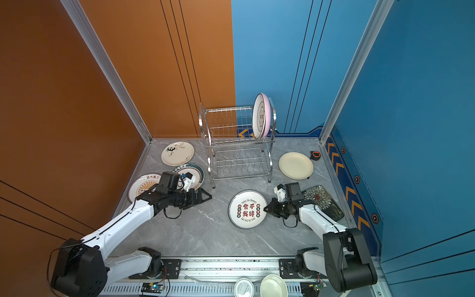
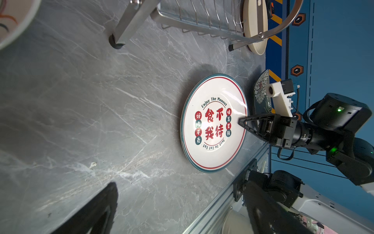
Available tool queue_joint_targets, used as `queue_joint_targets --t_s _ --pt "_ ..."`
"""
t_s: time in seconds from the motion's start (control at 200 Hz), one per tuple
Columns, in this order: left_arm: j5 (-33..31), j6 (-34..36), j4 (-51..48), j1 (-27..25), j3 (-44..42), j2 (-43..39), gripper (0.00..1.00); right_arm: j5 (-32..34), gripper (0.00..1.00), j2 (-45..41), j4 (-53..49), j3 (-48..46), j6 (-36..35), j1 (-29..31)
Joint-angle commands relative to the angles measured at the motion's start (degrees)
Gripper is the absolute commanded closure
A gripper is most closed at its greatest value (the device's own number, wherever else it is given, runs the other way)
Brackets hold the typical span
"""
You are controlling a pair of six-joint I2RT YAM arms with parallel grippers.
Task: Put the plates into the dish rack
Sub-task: 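Tilt the plate up with the right gripper while the left gripper reaches its rim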
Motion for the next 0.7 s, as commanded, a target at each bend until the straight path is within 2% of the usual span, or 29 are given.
queue_joint_targets --t_s 0.0,0.4,0.586,0.601,0.696 --pt "3.41 -0.6 2.89 -0.68 0.32 1.06 0.02 -1.63 1.0 -3.07 0.6 1.16 3.46 0.95" --pt "8.5 -1.39 8.98 -3.84 2.16 6.27 0.01 -2.06 1.0 -9.36 6.2 4.33 13.33 6.97" --pt "9.37 -1.49 12.54 -4.22 3.52 8.49 0.12 -1.39 1.0 -9.29 9.21 7.01 16.3 9.95" --pt "9.46 -1.5 12.76 -4.29 3.58 8.59 0.17 -1.31 1.0 -9.21 9.45 7.24 16.5 10.17" --pt "10.03 -1.89 14.03 -4.38 4.38 9.36 0.27 -0.91 1.0 -8.28 10.06 8.81 16.89 11.7"
